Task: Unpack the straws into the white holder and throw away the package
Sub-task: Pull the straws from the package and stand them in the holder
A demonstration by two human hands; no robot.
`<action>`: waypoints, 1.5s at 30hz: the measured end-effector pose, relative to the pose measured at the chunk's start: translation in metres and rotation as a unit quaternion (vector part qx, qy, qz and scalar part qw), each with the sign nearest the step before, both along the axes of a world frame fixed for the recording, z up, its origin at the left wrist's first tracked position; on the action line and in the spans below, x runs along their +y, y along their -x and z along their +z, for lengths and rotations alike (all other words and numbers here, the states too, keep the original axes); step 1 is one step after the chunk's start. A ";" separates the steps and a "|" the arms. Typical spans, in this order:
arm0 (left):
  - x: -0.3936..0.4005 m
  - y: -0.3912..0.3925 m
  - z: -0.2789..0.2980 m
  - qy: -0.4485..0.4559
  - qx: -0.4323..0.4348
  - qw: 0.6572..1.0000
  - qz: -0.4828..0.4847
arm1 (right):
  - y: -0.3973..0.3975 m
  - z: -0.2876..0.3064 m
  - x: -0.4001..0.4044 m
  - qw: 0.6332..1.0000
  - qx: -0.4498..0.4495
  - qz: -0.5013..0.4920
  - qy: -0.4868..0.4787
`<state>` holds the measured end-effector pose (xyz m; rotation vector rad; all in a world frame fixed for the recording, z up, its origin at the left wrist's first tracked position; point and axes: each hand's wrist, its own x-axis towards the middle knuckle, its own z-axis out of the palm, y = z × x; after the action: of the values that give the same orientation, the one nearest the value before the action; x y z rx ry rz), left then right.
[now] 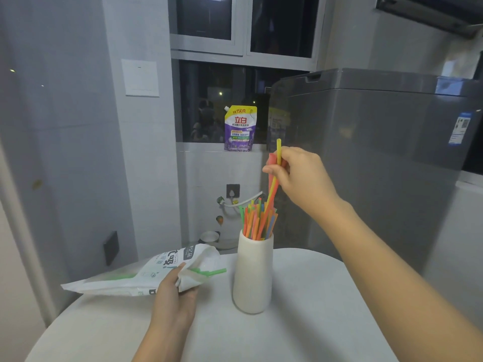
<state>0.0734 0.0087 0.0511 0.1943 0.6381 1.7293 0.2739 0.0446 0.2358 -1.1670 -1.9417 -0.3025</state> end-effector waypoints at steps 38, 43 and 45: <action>0.000 0.001 -0.001 -0.021 -0.016 1.000 0.017 | 0.009 -0.038 0.021 0.972 0.097 0.005 0.212; -0.001 0.000 -0.001 -0.026 -0.020 0.999 0.017 | 0.009 -0.065 0.029 0.964 0.097 -0.036 0.247; -0.001 0.000 -0.001 -0.023 -0.021 0.999 0.017 | 0.010 -0.072 0.031 0.963 0.109 -0.062 0.240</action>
<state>0.0732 0.0074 0.0504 0.1806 0.5732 1.7769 0.2638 0.0760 0.1641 -1.5645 -1.7973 0.2437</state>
